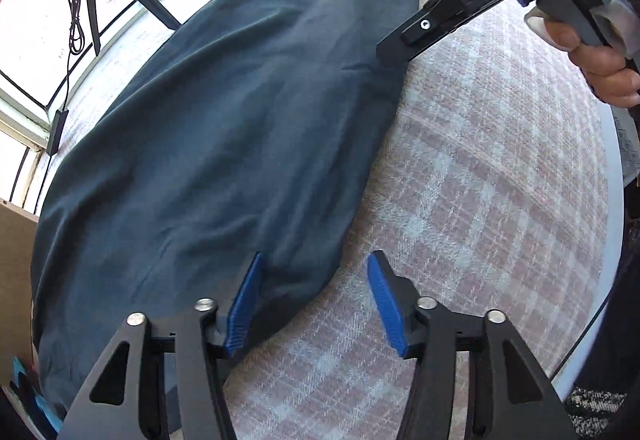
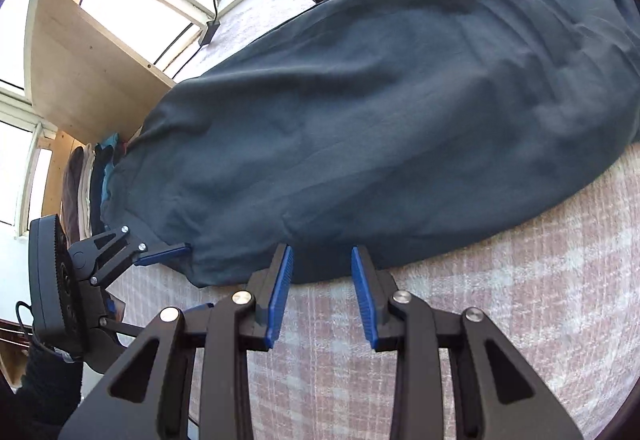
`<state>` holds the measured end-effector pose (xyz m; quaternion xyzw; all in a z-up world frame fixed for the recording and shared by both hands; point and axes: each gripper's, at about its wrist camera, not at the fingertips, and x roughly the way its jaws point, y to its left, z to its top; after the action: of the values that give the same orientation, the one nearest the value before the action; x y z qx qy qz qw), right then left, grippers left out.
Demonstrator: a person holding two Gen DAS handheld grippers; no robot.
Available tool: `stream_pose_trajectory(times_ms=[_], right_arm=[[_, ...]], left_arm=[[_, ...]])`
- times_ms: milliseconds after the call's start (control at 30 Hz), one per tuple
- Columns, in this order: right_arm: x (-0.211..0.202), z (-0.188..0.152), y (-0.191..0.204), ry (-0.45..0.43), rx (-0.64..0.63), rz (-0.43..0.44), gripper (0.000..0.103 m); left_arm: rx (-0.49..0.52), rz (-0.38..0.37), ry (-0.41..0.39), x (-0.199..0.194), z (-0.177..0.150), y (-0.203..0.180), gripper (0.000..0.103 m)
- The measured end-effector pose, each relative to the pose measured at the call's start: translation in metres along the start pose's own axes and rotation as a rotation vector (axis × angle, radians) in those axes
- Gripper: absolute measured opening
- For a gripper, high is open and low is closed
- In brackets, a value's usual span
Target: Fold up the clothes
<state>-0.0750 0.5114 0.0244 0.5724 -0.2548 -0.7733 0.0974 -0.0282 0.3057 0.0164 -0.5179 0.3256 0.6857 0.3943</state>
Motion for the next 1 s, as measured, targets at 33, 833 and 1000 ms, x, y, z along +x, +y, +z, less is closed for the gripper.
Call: stream_pose_trajectory(times_ms=[33, 833, 1000], right_arm=[[-0.001, -0.002, -0.001, -0.008, 0.001, 0.002, 0.031], [0.063, 0.014, 0.132, -0.012, -0.732, 0.128, 0.048], [0.095, 0.018, 0.146, 0.094, -0.756, 0.221, 0.049]], left_arm=[[-0.031, -0.024, 0.0, 0.0, 0.003, 0.007, 0.003], [-0.34, -0.174, -0.139, -0.043, 0.037, 0.129, 0.0], [-0.335, -0.186, -0.138, -0.05, 0.039, 0.134, 0.0]])
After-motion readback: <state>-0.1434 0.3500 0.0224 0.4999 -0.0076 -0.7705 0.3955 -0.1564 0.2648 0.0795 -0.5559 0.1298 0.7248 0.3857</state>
